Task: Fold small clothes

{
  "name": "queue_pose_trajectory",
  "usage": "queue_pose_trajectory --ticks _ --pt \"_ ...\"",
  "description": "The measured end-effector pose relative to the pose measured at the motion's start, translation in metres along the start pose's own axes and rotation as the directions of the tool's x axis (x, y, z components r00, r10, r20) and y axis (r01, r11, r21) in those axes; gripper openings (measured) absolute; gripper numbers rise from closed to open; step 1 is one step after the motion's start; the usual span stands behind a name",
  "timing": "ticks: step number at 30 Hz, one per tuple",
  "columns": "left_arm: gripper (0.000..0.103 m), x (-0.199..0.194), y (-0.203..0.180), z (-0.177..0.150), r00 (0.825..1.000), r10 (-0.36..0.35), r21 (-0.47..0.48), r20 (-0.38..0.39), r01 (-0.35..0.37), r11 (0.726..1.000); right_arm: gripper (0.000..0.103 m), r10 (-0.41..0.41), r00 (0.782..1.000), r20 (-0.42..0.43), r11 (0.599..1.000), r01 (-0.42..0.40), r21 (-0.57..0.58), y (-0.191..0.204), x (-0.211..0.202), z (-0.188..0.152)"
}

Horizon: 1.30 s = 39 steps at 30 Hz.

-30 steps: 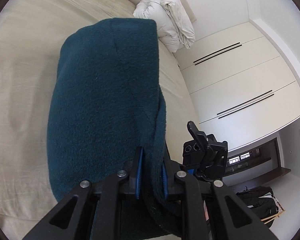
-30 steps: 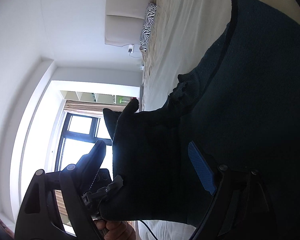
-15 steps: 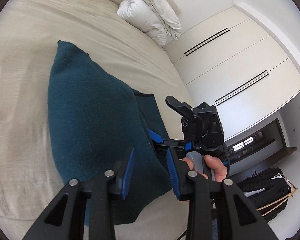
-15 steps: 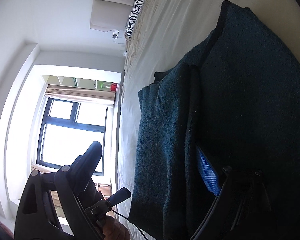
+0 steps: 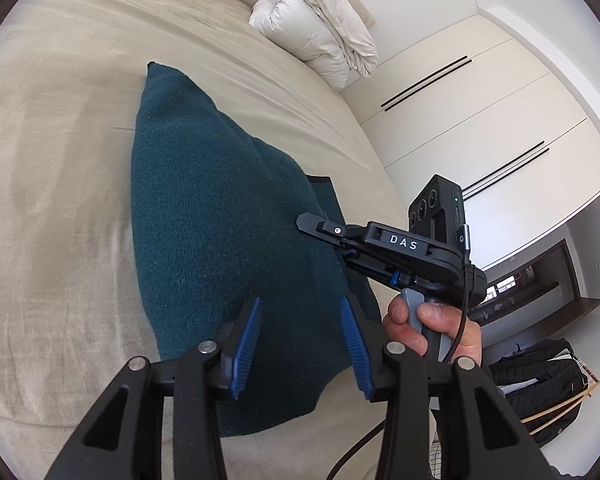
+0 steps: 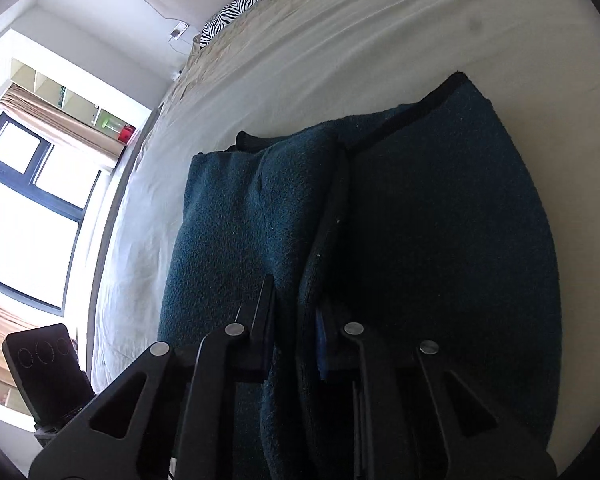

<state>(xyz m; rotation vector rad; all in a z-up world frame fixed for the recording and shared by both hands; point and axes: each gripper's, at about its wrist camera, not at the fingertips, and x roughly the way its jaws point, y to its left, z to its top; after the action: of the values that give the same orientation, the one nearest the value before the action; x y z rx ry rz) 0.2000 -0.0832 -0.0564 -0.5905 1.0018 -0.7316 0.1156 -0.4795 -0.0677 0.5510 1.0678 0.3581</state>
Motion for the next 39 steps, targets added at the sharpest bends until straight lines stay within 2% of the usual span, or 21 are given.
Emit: queue_pose_trajectory --ticks 6,10,14,17,19,21,26,29,31,34,35,36,37,39 --pt "0.047 0.009 -0.014 0.011 1.0 0.006 0.032 -0.01 -0.006 0.999 0.013 -0.037 0.994 0.101 0.999 0.04 -0.027 -0.011 -0.051 0.013" --pt "0.047 0.015 -0.024 0.014 1.0 0.016 0.065 -0.013 -0.015 0.998 0.013 -0.081 0.99 0.116 0.996 0.084 -0.016 -0.03 -0.069 0.018" --pt "0.047 0.02 -0.028 0.011 0.999 0.019 0.082 -0.029 -0.017 0.996 0.013 -0.133 0.985 0.113 0.991 0.129 0.043 -0.071 -0.079 0.017" --pt "0.047 0.028 -0.03 0.01 0.998 0.03 0.095 -0.047 -0.026 0.995 0.013 -0.113 0.99 0.09 0.989 0.103 0.106 -0.102 -0.066 0.014" --pt "0.047 0.032 -0.029 0.01 0.998 0.036 0.093 -0.057 -0.031 0.995 0.013 -0.079 0.991 0.11 0.99 0.065 0.129 -0.113 -0.063 0.01" --pt "0.047 0.033 -0.03 0.01 0.997 0.041 0.093 -0.06 -0.036 0.995 0.013 -0.07 0.99 0.121 0.989 0.053 0.138 -0.114 -0.056 0.011" --pt "0.047 0.034 -0.035 0.013 0.997 0.05 0.106 -0.054 -0.044 0.993 0.013 -0.106 0.988 0.115 0.992 0.097 0.079 -0.084 -0.049 0.019" --pt "0.047 0.037 -0.034 0.011 0.997 0.049 0.1 -0.057 -0.043 0.994 0.015 -0.144 0.987 0.069 0.989 0.141 0.052 -0.077 -0.034 0.025" --pt "0.047 0.037 -0.037 0.01 0.997 0.055 0.112 -0.056 -0.049 0.993 0.018 -0.124 0.99 0.062 0.99 0.119 0.074 -0.088 -0.03 0.024" --pt "0.047 0.035 -0.04 0.012 0.996 0.069 0.135 -0.047 -0.062 0.989 0.026 -0.039 0.995 0.091 0.986 0.024 0.167 -0.106 -0.036 0.018" --pt "0.047 0.034 -0.04 0.014 0.996 0.073 0.138 -0.04 -0.067 0.988 0.04 -0.052 0.993 0.105 0.982 0.031 0.187 -0.11 -0.039 0.016" --pt "0.047 0.032 -0.038 0.018 0.997 0.076 0.138 -0.031 -0.071 0.988 0.05 -0.085 0.988 0.128 0.978 0.058 0.201 -0.112 -0.046 0.015" --pt "0.047 0.031 -0.036 0.022 0.996 0.082 0.135 -0.021 -0.078 0.988 0.054 -0.11 0.98 0.163 0.974 0.073 0.216 -0.114 -0.055 0.014" --pt "0.047 0.028 -0.034 0.032 0.995 0.098 0.13 -0.001 -0.097 0.987 0.054 -0.096 0.972 0.213 0.971 0.044 0.236 -0.117 -0.073 0.017"
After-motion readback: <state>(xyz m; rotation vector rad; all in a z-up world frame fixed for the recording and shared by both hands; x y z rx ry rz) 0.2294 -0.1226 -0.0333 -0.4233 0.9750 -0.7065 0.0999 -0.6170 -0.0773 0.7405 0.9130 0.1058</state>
